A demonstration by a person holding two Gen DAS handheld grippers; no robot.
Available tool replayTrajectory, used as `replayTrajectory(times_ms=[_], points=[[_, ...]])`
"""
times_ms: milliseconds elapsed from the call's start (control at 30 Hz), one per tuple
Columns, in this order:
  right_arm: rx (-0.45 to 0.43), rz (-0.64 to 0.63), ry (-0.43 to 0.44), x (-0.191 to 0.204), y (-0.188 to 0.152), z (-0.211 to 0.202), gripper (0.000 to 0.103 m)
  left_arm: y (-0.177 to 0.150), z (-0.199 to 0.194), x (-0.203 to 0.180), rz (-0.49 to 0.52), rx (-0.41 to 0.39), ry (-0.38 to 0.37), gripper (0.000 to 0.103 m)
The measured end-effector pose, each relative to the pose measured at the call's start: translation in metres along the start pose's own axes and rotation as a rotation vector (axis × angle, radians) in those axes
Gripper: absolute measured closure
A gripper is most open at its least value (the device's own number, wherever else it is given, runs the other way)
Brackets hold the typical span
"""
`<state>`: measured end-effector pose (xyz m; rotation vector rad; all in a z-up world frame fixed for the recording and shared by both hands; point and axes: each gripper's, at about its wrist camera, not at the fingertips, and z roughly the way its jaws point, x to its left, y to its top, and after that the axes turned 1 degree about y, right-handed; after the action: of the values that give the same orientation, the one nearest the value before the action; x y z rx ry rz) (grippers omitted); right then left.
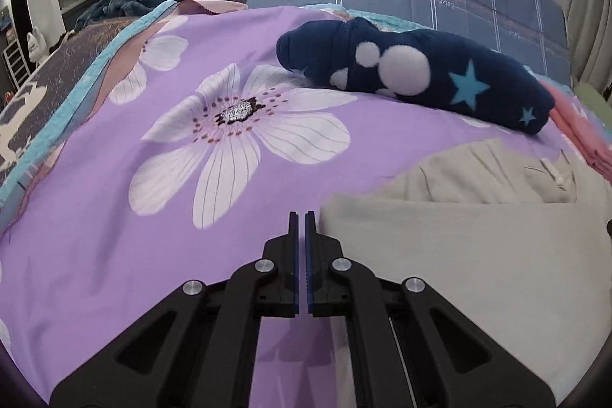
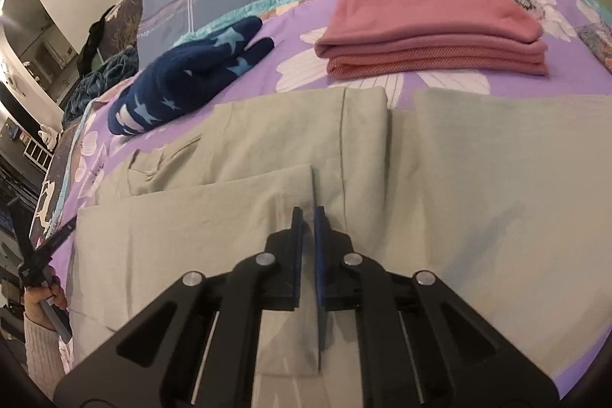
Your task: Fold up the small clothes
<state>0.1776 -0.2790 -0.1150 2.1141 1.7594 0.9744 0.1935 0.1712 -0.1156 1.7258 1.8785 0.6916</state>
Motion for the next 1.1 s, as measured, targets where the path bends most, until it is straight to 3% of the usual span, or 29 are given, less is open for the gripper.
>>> replayTrajectory(times_ms=[67, 133, 200, 267, 333, 367, 400, 500, 600, 667, 767, 800, 833, 900, 1000, 1100], points=[[-0.033, -0.052, 0.02, 0.009, -0.005, -0.016, 0.097, 0.0, -0.026, -0.002, -0.005, -0.057, -0.029, 0.095], [-0.052, -0.123, 0.081, 0.022, -0.013, -0.037, 0.097, -0.001, -0.054, -0.01, 0.011, -0.11, -0.101, 0.062], [-0.042, -0.173, 0.149, 0.031, -0.025, -0.049, 0.097, -0.011, -0.074, -0.023, 0.034, -0.142, -0.166, 0.052], [0.014, -0.212, 0.126, 0.035, -0.039, -0.042, 0.097, -0.027, -0.075, -0.044, 0.1, -0.105, -0.218, 0.052], [0.099, -0.234, -0.004, 0.029, -0.052, -0.017, 0.101, -0.048, -0.051, -0.065, 0.167, 0.004, -0.147, 0.052], [0.095, -0.225, -0.007, 0.024, -0.057, -0.01, 0.101, -0.058, -0.037, -0.072, 0.192, 0.043, -0.105, 0.05], [0.053, -0.204, 0.026, 0.018, -0.06, -0.012, 0.102, -0.063, -0.035, -0.077, 0.211, 0.018, -0.074, 0.048], [0.07, -0.157, 0.043, 0.012, -0.058, -0.02, 0.102, -0.062, -0.038, -0.082, 0.242, 0.015, 0.003, 0.035], [0.072, -0.12, 0.064, 0.003, -0.058, -0.036, 0.101, -0.058, -0.038, -0.074, 0.202, 0.03, -0.038, 0.035], [0.027, -0.098, 0.072, -0.009, -0.057, -0.058, 0.099, -0.057, -0.043, -0.071, 0.198, 0.032, -0.044, 0.035], [-0.106, -0.038, 0.049, -0.051, -0.043, -0.105, 0.085, -0.056, -0.067, -0.077, 0.18, -0.027, -0.118, 0.035], [-0.168, 0.012, 0.003, -0.078, -0.033, -0.127, 0.074, -0.054, -0.074, -0.082, 0.179, -0.055, -0.142, 0.035], [-0.205, 0.054, -0.033, -0.099, -0.027, -0.141, 0.071, -0.051, -0.082, -0.091, 0.189, -0.084, -0.151, 0.035], [-0.272, 0.173, -0.119, -0.15, -0.012, -0.167, 0.07, -0.047, -0.09, -0.109, 0.216, -0.122, -0.156, 0.035], [-0.35, 0.477, -0.198, -0.249, -0.005, -0.208, 0.07, -0.044, -0.093, -0.14, 0.276, -0.154, -0.192, 0.035], [-0.365, 0.631, -0.245, -0.305, -0.01, -0.223, 0.069, -0.052, -0.073, -0.169, 0.308, -0.079, -0.257, 0.035]])
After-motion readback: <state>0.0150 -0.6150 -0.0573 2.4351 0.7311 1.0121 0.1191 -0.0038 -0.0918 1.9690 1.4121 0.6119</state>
